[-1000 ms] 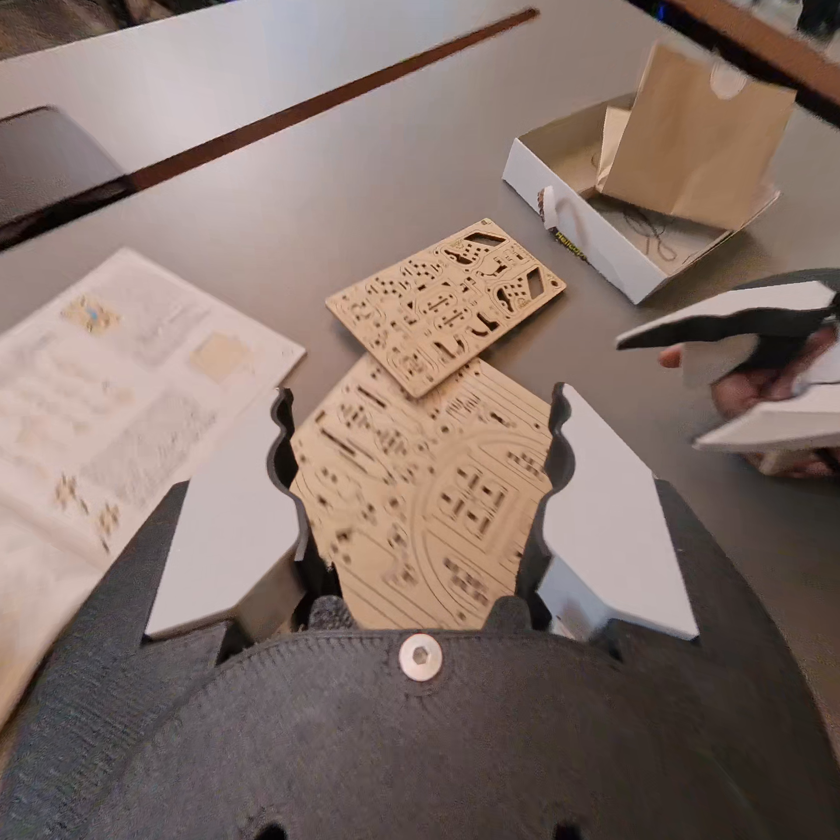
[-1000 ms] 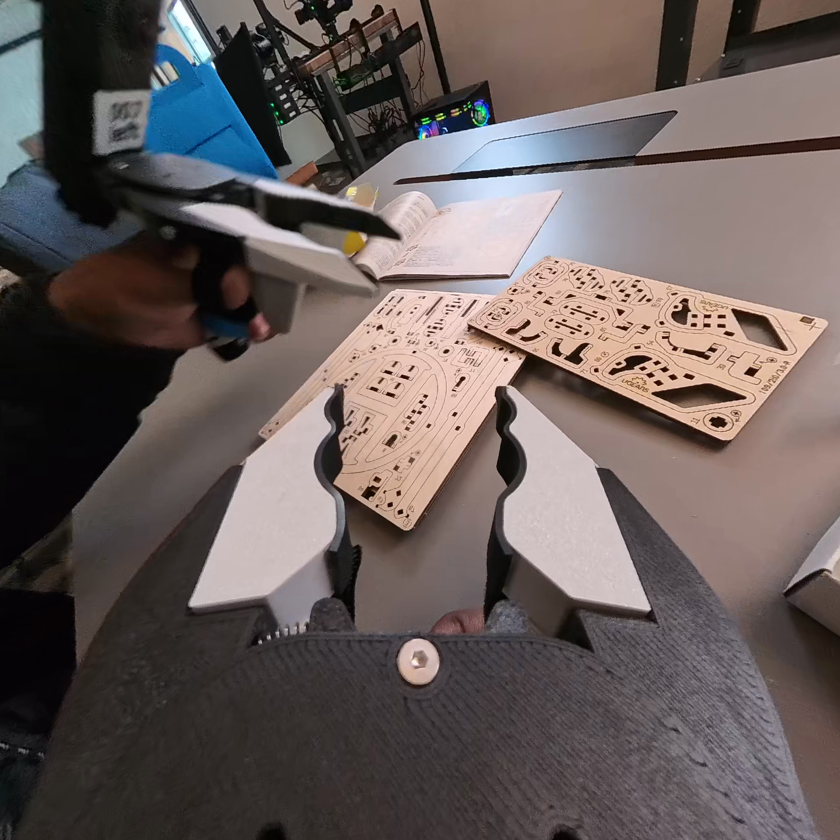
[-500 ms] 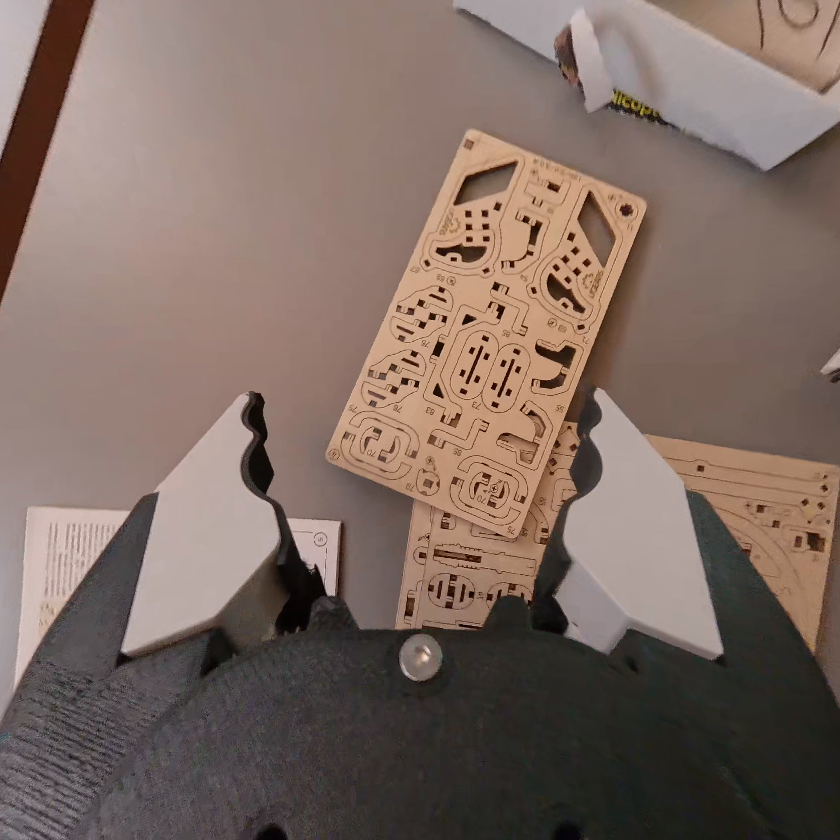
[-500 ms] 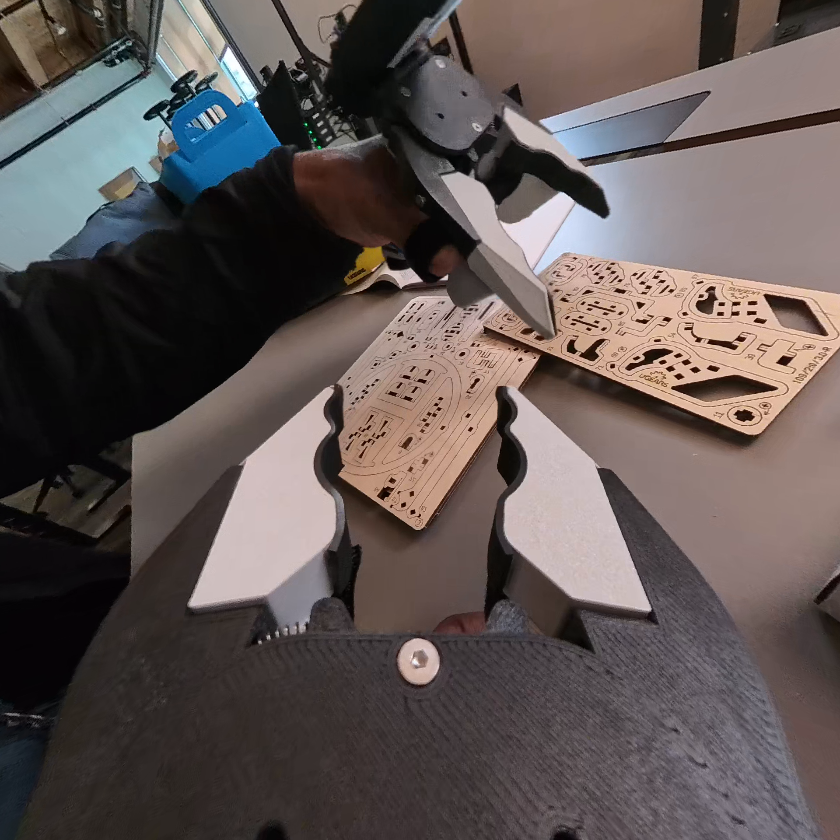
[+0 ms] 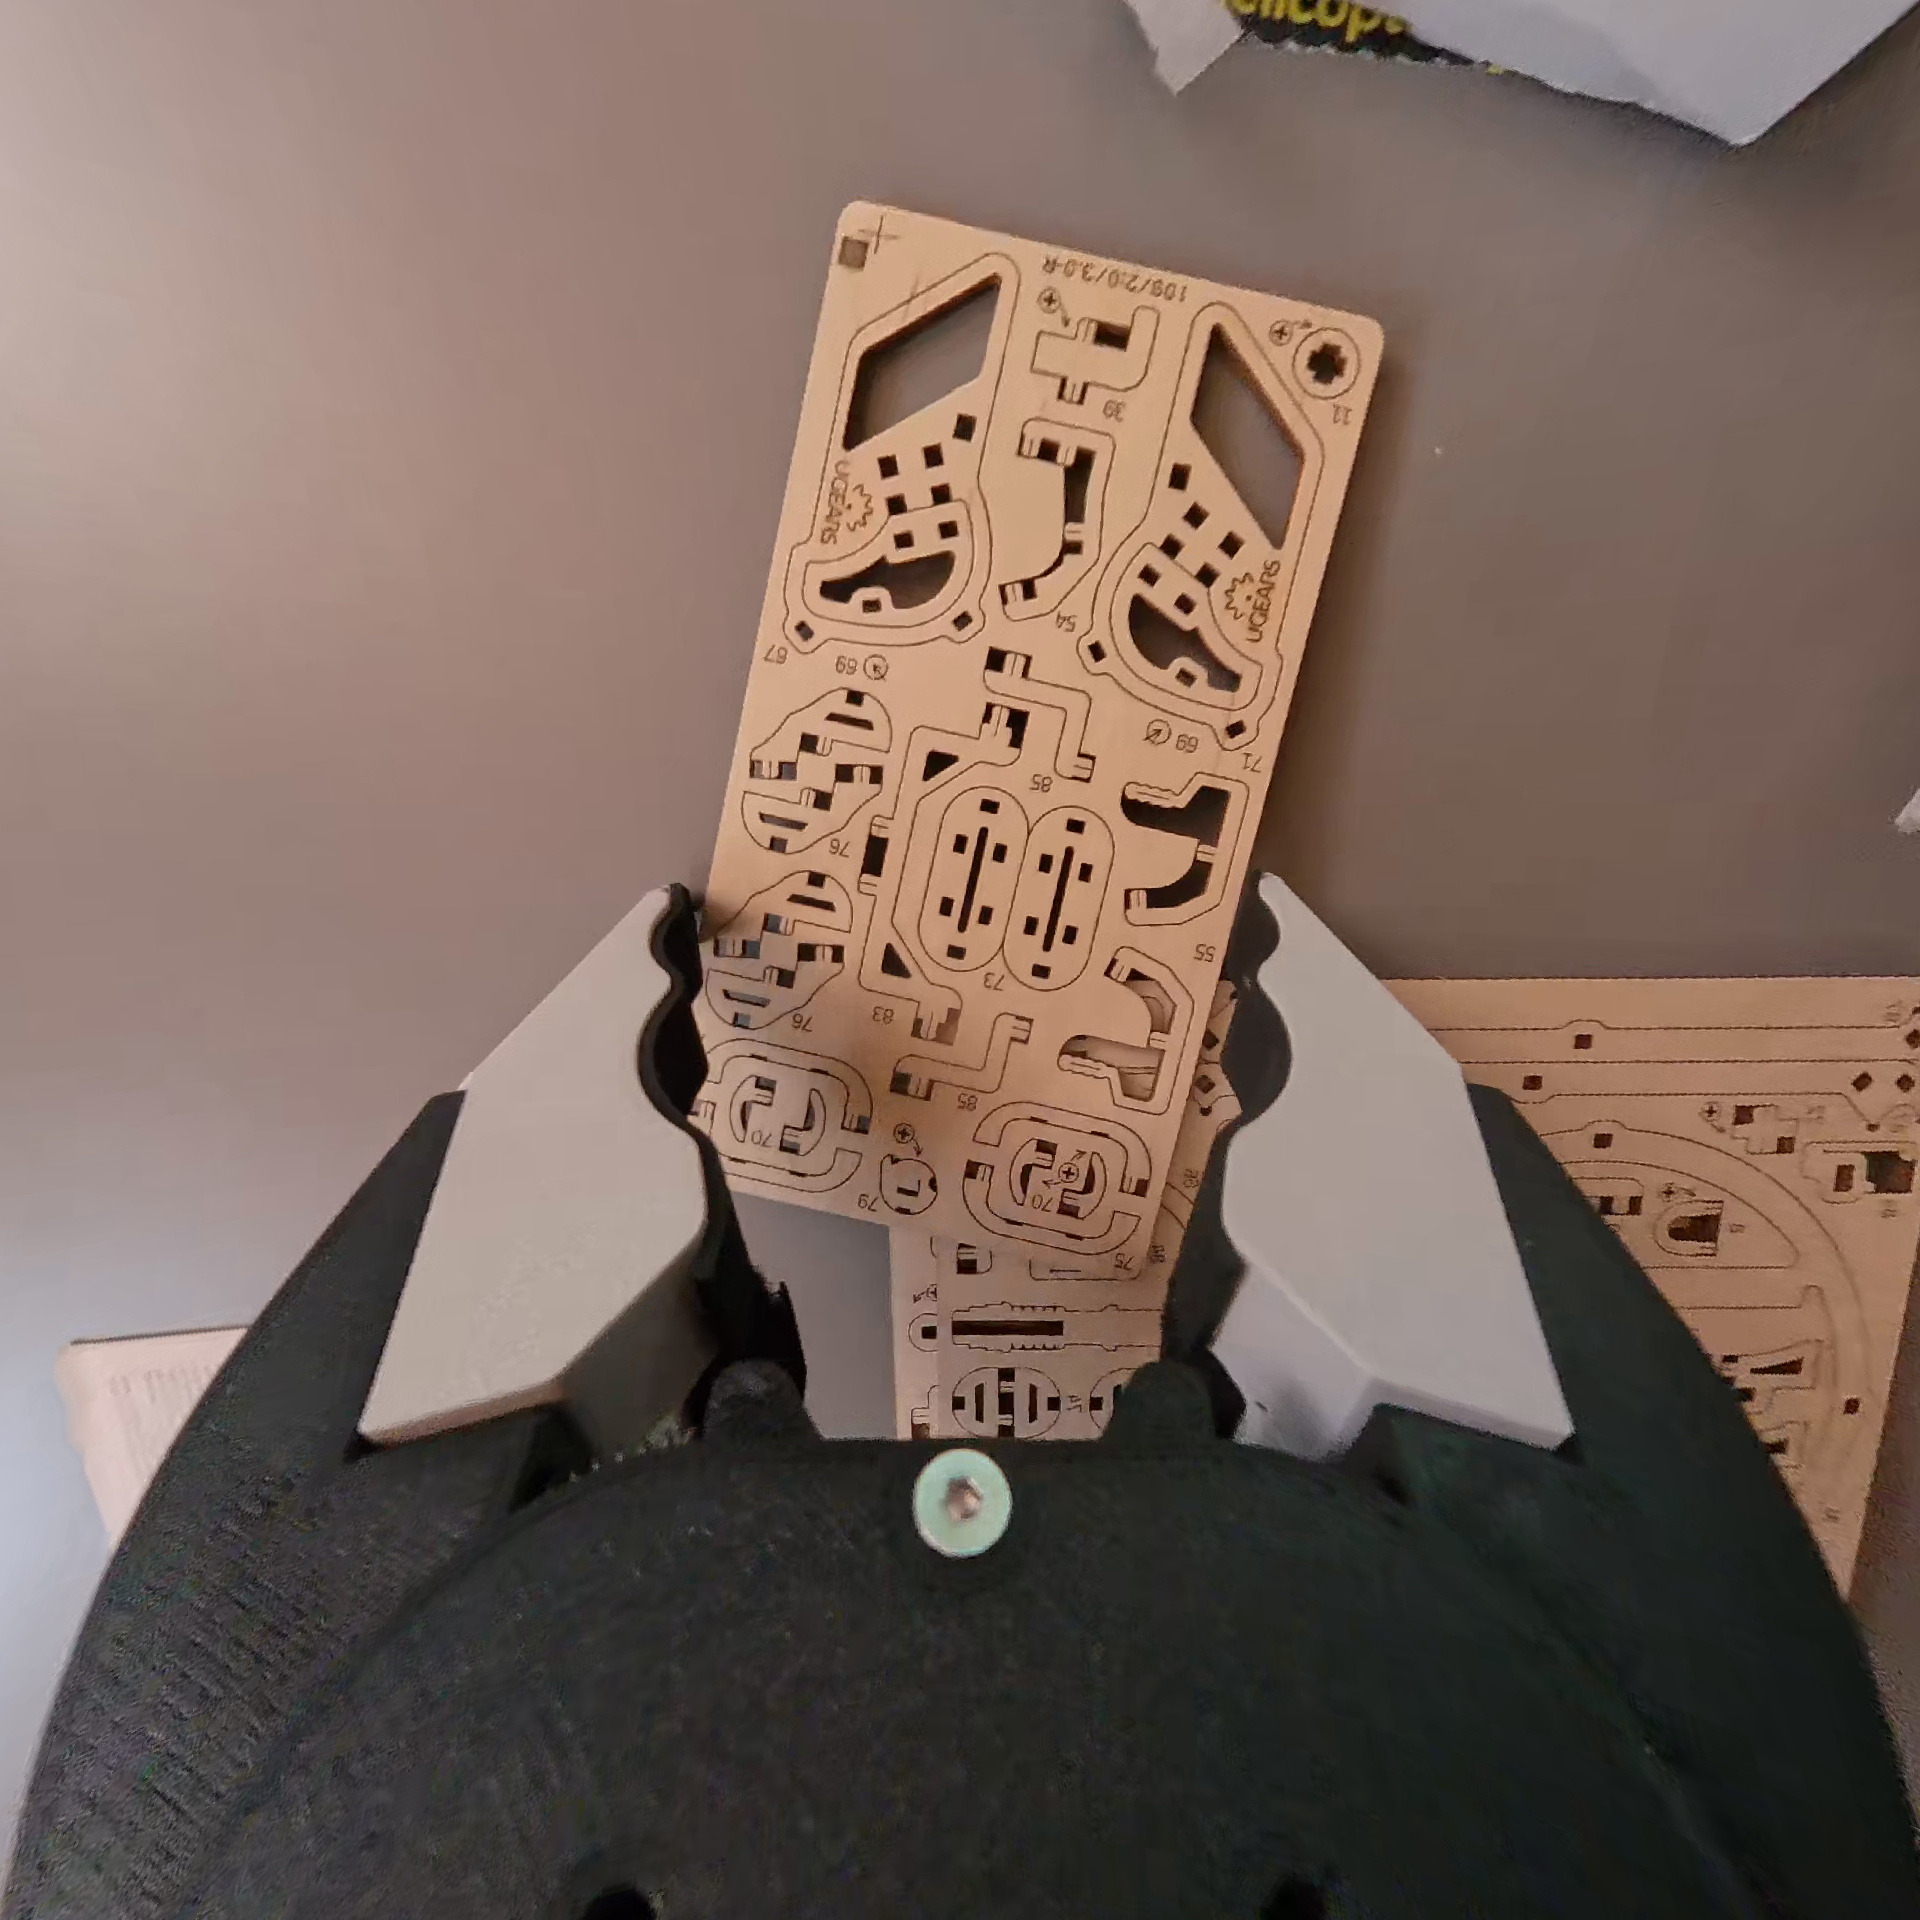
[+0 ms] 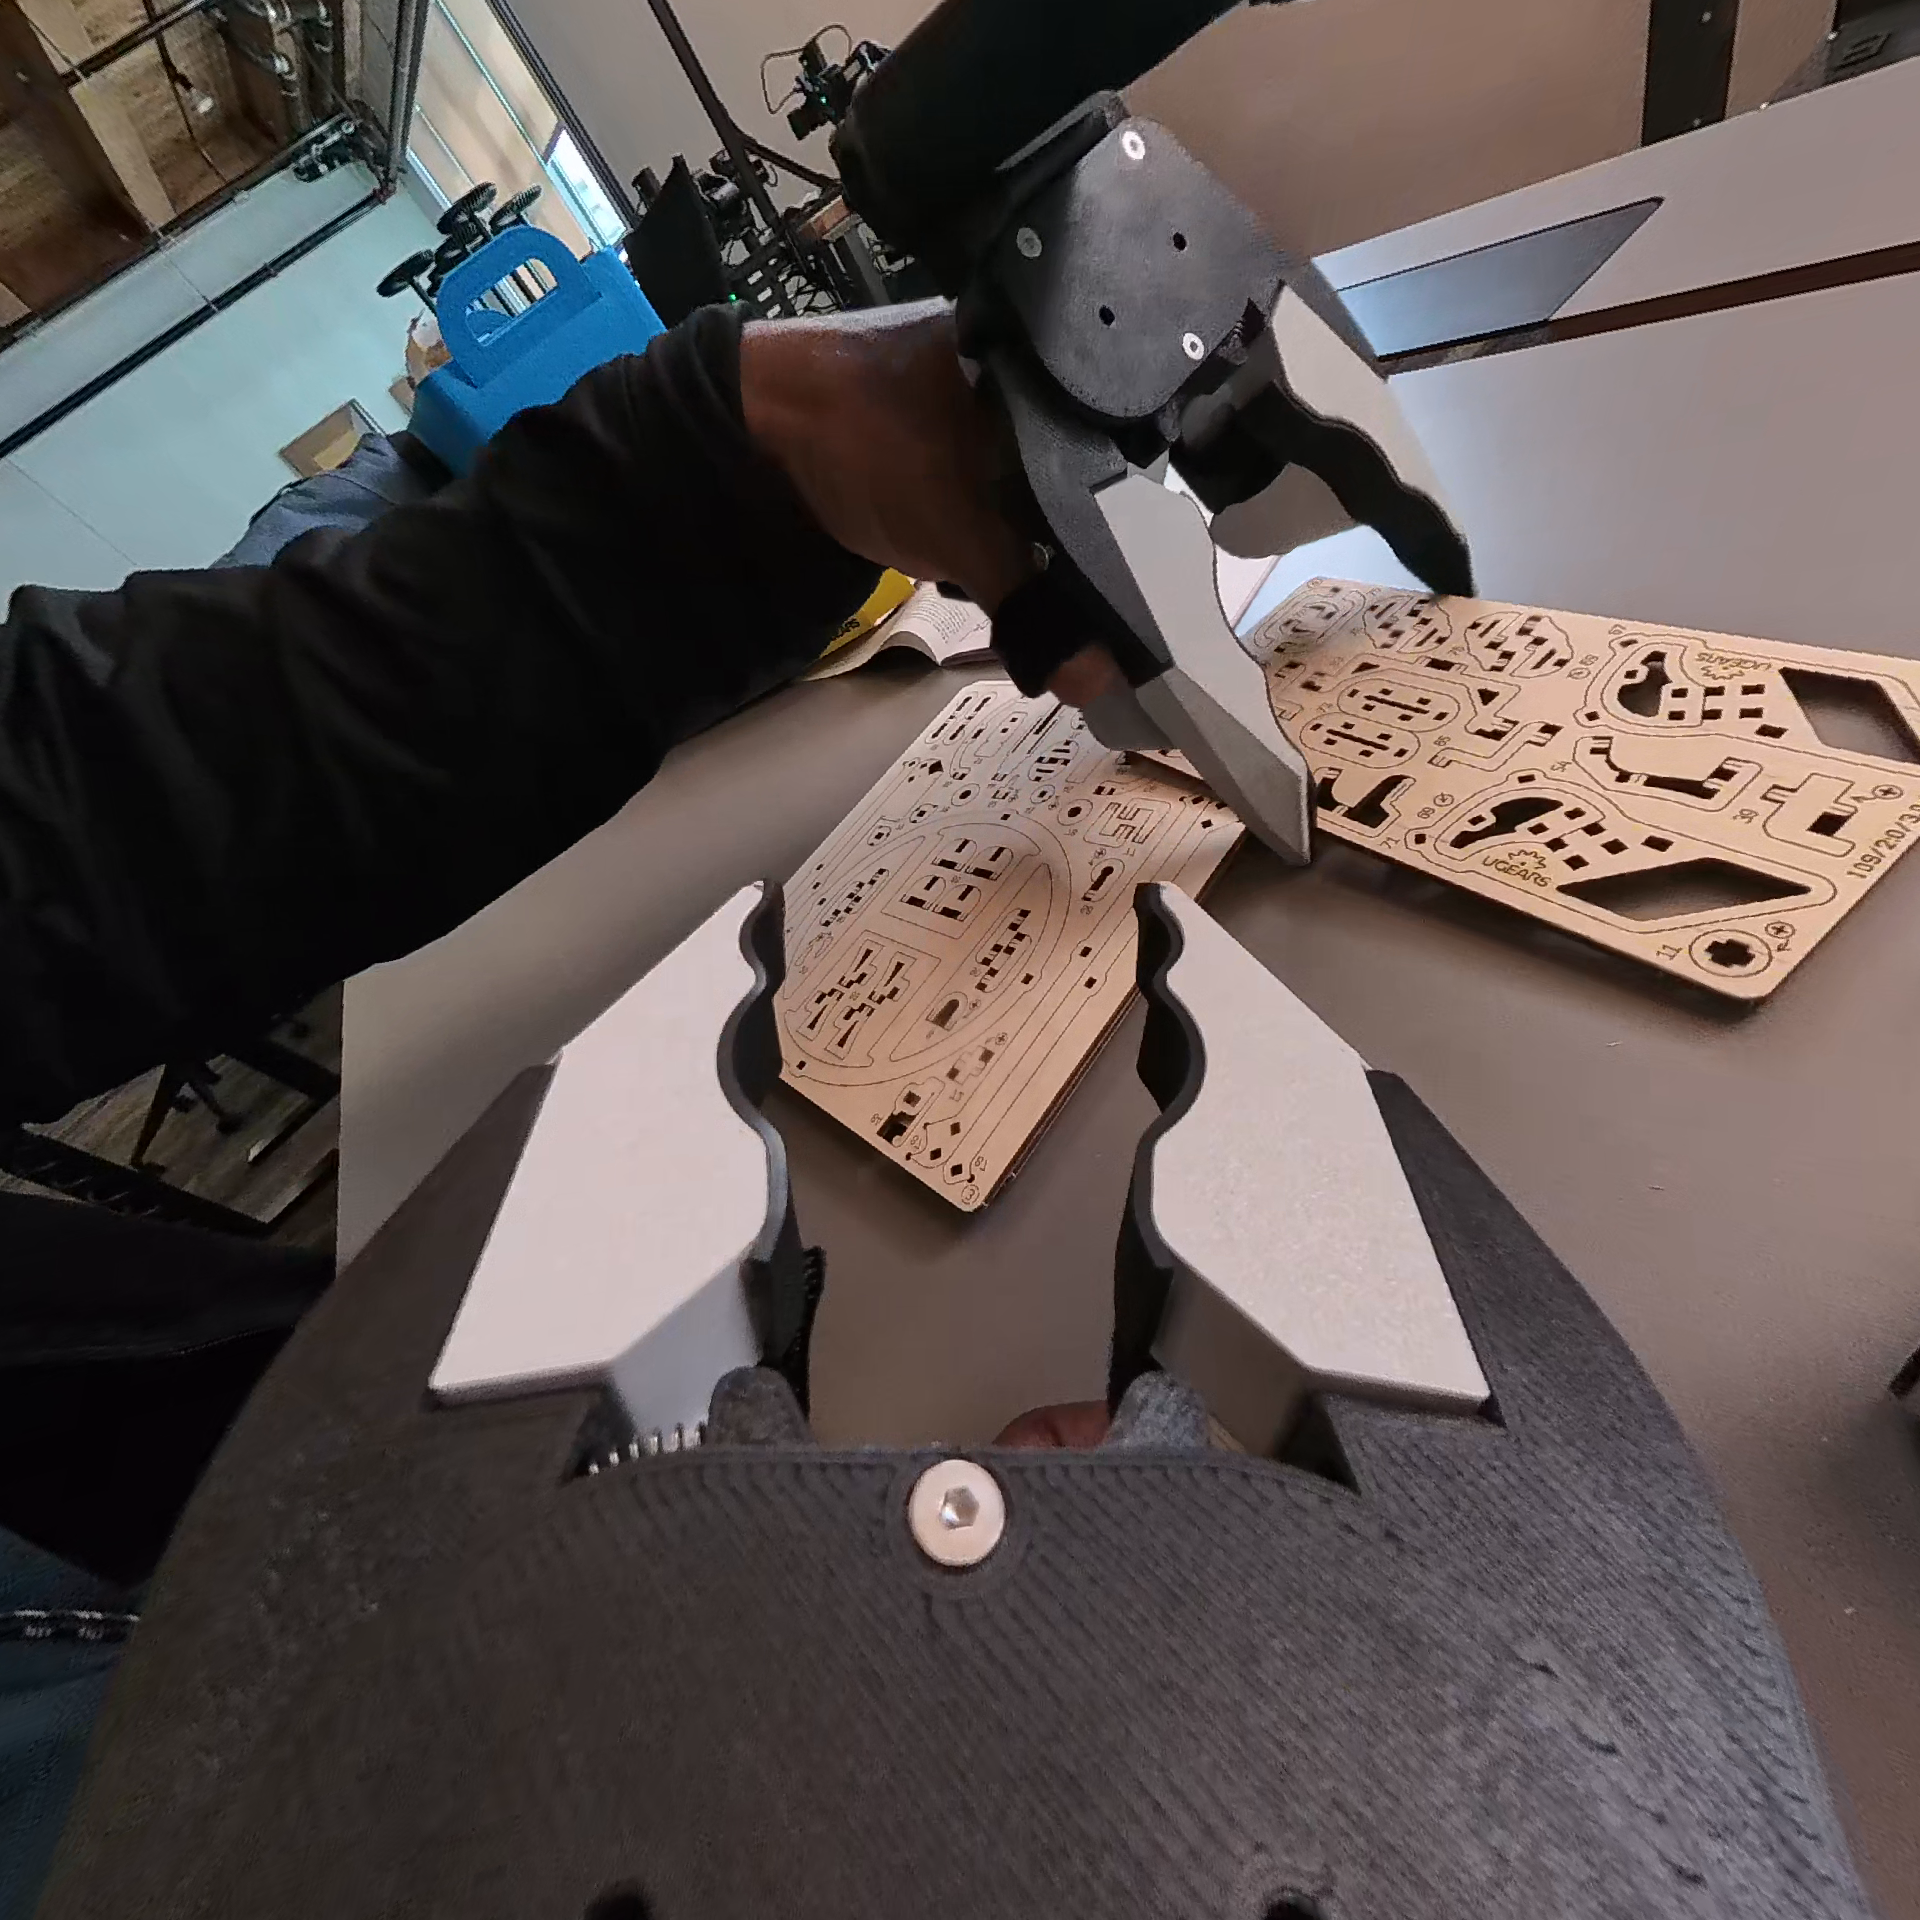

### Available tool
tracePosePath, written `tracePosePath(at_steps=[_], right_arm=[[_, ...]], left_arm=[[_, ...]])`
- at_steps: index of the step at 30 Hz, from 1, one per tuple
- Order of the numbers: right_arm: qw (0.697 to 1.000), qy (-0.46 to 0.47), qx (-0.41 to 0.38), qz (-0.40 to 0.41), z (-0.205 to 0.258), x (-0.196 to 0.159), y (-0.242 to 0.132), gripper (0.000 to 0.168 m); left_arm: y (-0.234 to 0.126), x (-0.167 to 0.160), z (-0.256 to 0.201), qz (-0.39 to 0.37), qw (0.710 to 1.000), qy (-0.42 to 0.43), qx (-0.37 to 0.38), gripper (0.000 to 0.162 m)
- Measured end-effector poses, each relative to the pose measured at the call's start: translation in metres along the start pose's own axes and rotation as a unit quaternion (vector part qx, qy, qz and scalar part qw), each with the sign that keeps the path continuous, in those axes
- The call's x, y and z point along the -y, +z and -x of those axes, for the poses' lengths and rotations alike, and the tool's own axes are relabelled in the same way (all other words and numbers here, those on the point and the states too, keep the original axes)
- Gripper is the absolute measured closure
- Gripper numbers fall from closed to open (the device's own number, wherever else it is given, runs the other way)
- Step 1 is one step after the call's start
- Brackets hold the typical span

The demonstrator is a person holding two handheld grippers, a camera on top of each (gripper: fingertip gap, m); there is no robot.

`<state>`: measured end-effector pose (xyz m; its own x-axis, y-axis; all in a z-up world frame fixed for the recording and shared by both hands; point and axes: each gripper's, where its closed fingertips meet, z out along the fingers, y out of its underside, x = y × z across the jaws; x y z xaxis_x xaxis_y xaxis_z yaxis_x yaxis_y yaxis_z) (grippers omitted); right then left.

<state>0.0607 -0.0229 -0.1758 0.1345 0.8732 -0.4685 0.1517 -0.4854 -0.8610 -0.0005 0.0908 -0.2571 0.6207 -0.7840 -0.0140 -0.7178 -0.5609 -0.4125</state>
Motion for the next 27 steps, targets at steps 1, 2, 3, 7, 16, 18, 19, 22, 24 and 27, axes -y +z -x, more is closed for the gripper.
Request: tracePosePath(at_steps=[1, 2, 3, 7, 16, 18, 19, 22, 24, 27], right_arm=[[1.0, 0.0, 0.0, 0.0, 0.0, 0.0, 0.0, 0.1], [1.0, 0.001, 0.0, -0.001, 0.0, 0.0, 0.0, 0.1], [1.0, 0.001, 0.0, -0.002, 0.0, 0.0, 0.0, 0.1], [1.0, 0.001, 0.001, -0.003, 0.0, 0.001, -0.001, 0.1], [1.0, 0.002, 0.004, -0.002, 0.002, 0.0, 0.0, 0.1], [1.0, 0.002, 0.003, -0.002, 0.001, 0.0, 0.0, 0.1], [1.0, 0.002, 0.002, -0.002, 0.001, 0.0, 0.0, 0.1], [1.0, 0.0, 0.0, -0.004, 0.001, 0.0, -0.001, 0.1], [1.0, -0.001, -0.002, -0.005, 0.001, 0.0, -0.001, 0.099], [1.0, -0.004, -0.003, -0.005, 0.002, 0.0, -0.001, 0.099]], left_arm=[[0.0, 0.001, -0.001, 0.003, 1.0, 0.006, -0.001, 0.059], [0.0, 0.001, -0.002, 0.005, 1.0, 0.008, -0.001, 0.06], [0.0, 0.001, -0.001, 0.008, 1.0, 0.008, 0.0, 0.06], [-0.002, 0.002, 0.001, 0.007, 1.0, 0.018, 0.014, 0.06], [-0.028, 0.011, 0.004, -0.024, 0.997, 0.043, 0.06, 0.061], [-0.034, 0.011, 0.001, -0.027, 0.997, 0.046, 0.063, 0.061], [-0.036, 0.01, 0.0, -0.028, 0.996, 0.049, 0.065, 0.061], [-0.042, 0.006, -0.007, -0.031, 0.996, 0.054, 0.066, 0.061], [-0.045, 0.003, -0.012, -0.035, 0.996, 0.056, 0.064, 0.06], [-0.051, -0.004, -0.02, -0.043, 0.996, 0.053, 0.06, 0.061]])
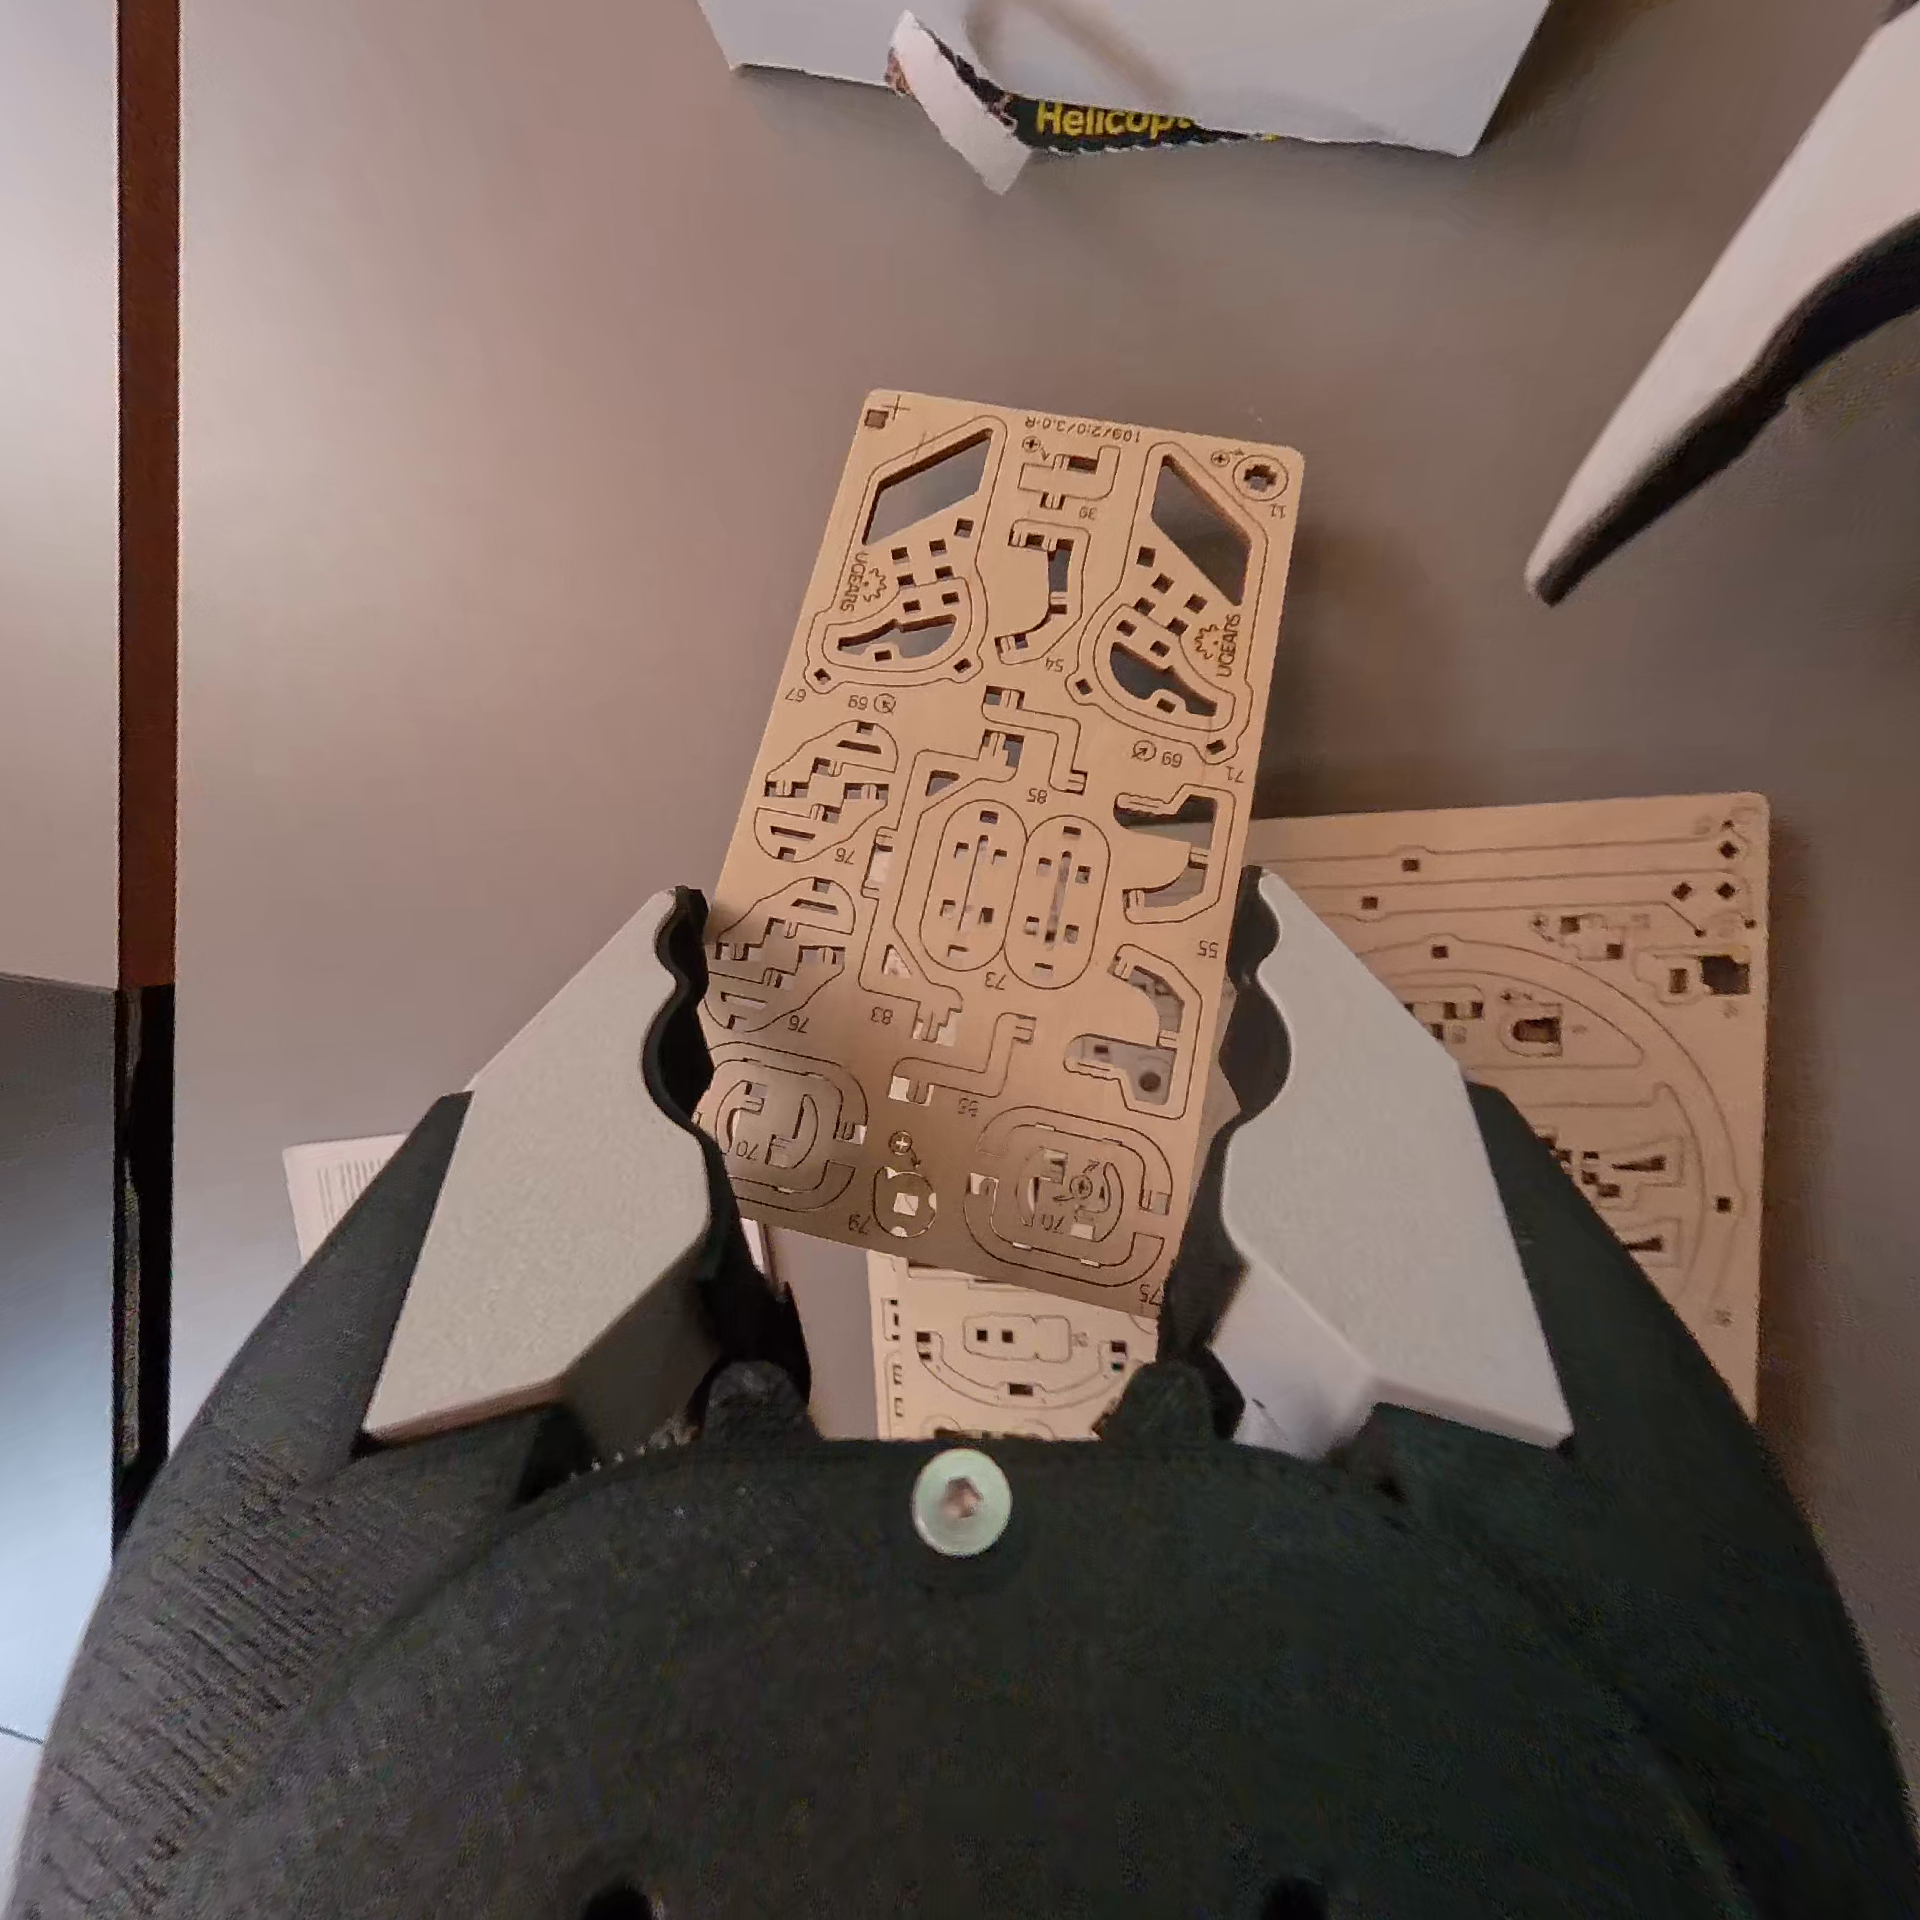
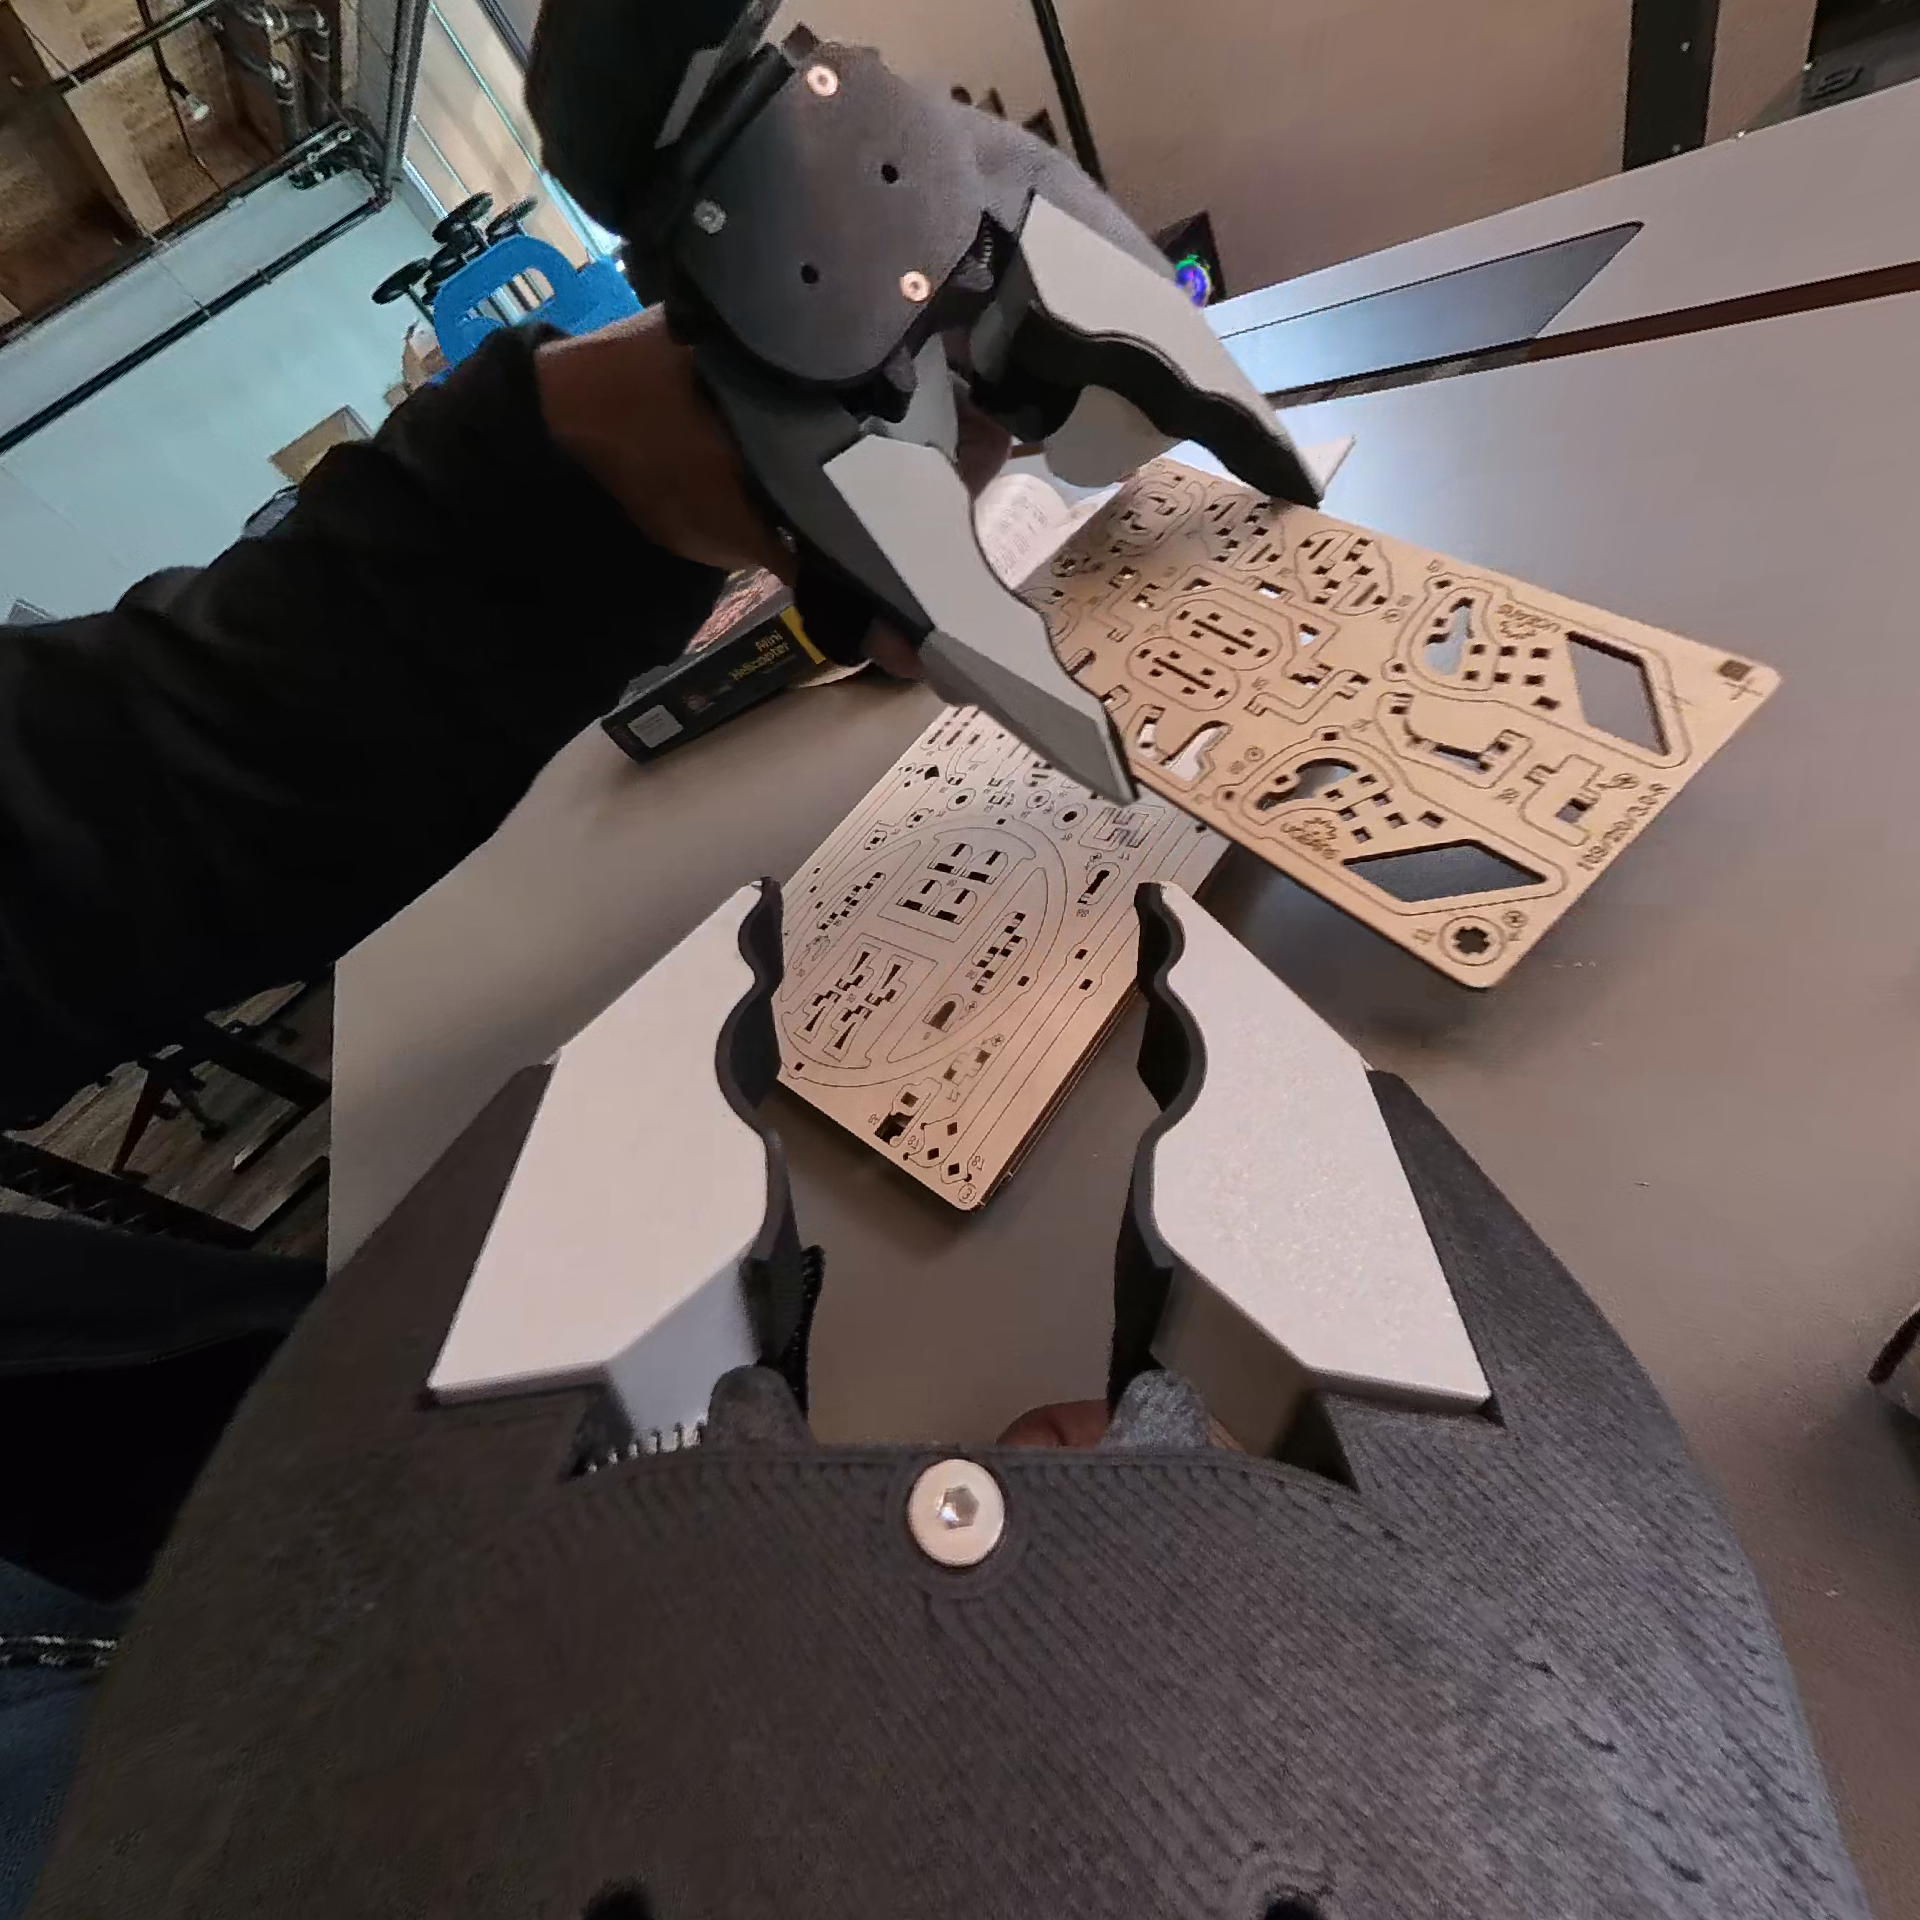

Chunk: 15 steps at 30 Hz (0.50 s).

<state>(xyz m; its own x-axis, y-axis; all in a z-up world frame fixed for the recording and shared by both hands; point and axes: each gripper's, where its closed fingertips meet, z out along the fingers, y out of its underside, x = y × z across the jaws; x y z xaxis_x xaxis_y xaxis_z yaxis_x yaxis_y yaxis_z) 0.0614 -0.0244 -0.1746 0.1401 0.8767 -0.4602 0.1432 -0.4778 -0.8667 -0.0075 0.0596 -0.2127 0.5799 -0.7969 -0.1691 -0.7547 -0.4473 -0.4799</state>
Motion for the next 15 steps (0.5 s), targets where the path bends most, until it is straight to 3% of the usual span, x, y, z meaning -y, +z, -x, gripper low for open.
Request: tracePosePath(at_steps=[5, 9, 15], right_arm=[[1.0, -0.014, -0.015, 0.005, -0.005, 0.0, -0.003, 0.098], [0.998, -0.045, -0.044, 0.005, -0.023, 0.007, -0.01, 0.094], [0.974, -0.216, -0.064, 0.022, -0.039, 0.018, -0.017, 0.084]], left_arm=[[-0.017, -0.012, -0.012, -0.025, 0.999, -0.042, -0.005, 0.06], [-0.032, -0.021, -0.026, -0.066, 0.988, -0.132, -0.041, 0.06], [-0.044, -0.035, -0.058, -0.127, 0.95, -0.241, -0.15, 0.061]])
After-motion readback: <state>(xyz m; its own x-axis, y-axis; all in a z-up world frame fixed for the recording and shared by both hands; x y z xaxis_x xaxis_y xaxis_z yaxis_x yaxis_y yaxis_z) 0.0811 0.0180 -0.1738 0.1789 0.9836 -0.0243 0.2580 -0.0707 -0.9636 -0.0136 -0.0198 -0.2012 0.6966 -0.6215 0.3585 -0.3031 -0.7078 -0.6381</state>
